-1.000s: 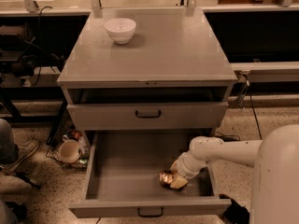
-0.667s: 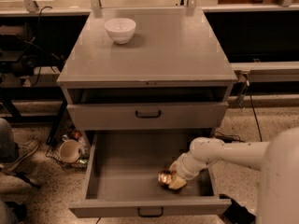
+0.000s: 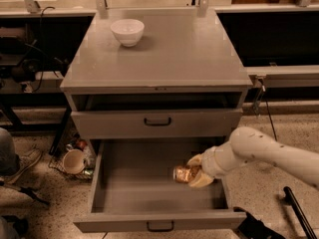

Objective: Pick orange can from middle drawer and place on counter

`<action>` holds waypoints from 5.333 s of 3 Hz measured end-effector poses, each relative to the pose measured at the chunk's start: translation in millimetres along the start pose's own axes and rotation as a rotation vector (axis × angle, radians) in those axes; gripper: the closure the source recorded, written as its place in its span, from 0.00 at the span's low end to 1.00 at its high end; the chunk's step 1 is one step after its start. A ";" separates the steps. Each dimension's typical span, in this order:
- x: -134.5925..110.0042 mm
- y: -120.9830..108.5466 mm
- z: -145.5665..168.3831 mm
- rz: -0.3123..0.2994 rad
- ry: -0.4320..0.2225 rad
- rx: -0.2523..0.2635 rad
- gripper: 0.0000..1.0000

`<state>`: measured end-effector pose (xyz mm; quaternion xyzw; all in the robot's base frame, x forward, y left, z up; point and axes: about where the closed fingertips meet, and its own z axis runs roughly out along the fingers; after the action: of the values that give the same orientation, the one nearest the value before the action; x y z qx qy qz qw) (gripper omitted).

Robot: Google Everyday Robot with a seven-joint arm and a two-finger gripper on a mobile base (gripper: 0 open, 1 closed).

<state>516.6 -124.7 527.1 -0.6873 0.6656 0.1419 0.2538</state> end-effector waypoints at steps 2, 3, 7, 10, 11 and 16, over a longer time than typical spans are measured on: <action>-40.0 -5.5 -74.2 -0.095 -0.030 0.033 1.00; -50.7 -17.7 -111.1 -0.105 -0.058 0.084 1.00; -94.6 -76.0 -243.6 -0.195 -0.085 0.278 1.00; -146.4 -120.8 -374.2 -0.327 -0.049 0.475 1.00; -146.3 -137.3 -366.3 -0.308 -0.049 0.448 1.00; -207.0 -294.6 -261.8 -0.088 0.056 0.178 1.00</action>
Offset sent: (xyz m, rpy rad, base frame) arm -0.0051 -0.0061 0.0741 0.0183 -0.0740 0.0520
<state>754.8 -95.4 902.0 -0.6942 0.6517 0.0518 0.3012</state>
